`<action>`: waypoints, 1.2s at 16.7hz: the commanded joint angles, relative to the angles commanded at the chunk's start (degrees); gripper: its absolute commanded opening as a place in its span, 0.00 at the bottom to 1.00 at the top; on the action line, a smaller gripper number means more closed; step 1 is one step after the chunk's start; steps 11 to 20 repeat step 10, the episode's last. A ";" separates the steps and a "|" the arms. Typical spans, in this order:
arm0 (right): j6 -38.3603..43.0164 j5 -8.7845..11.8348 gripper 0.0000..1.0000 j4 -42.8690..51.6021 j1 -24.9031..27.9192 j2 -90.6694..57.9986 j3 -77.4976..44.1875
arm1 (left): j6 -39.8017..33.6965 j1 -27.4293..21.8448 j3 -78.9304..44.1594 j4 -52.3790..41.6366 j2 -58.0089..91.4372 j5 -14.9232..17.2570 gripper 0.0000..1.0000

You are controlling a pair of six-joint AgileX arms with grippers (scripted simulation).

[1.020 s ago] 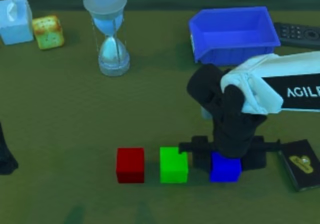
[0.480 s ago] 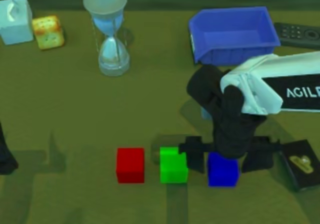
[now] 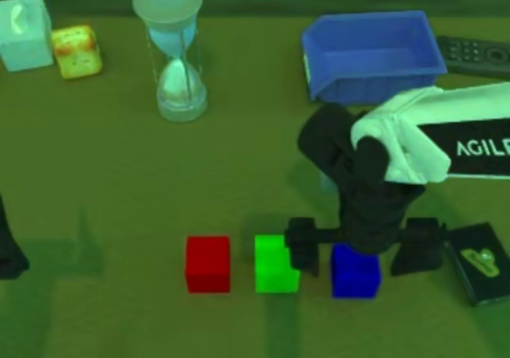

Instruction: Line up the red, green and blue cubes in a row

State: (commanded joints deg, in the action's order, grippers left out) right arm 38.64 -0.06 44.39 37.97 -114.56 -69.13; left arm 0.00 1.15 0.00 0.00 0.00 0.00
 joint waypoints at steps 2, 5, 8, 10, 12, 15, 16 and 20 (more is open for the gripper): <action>-0.04 0.00 1.00 0.99 0.17 0.33 -0.77 | 0.00 0.00 0.00 0.00 0.00 0.00 1.00; -0.03 0.00 1.00 6.67 0.34 2.53 -3.94 | 0.00 0.00 0.00 0.00 0.00 0.00 1.00; -0.08 0.04 1.00 13.16 0.47 5.19 -7.39 | 0.00 0.00 0.00 0.00 0.00 0.00 1.00; -0.19 0.04 1.00 14.76 0.48 6.28 -8.45 | 0.00 0.00 0.00 0.00 0.00 0.00 1.00; -0.19 0.04 1.00 14.76 0.48 6.28 -8.45 | 0.00 0.00 0.00 0.00 0.00 0.00 1.00; -0.19 0.04 1.00 14.76 0.48 6.28 -8.45 | 0.00 0.00 0.00 0.00 0.00 0.00 1.00; -0.19 0.04 1.00 14.76 0.48 6.28 -8.45 | 0.00 0.00 0.00 0.00 0.00 0.00 1.00; -0.19 0.04 1.00 14.76 0.48 6.28 -8.45 | 0.00 0.00 0.00 0.00 0.00 0.00 1.00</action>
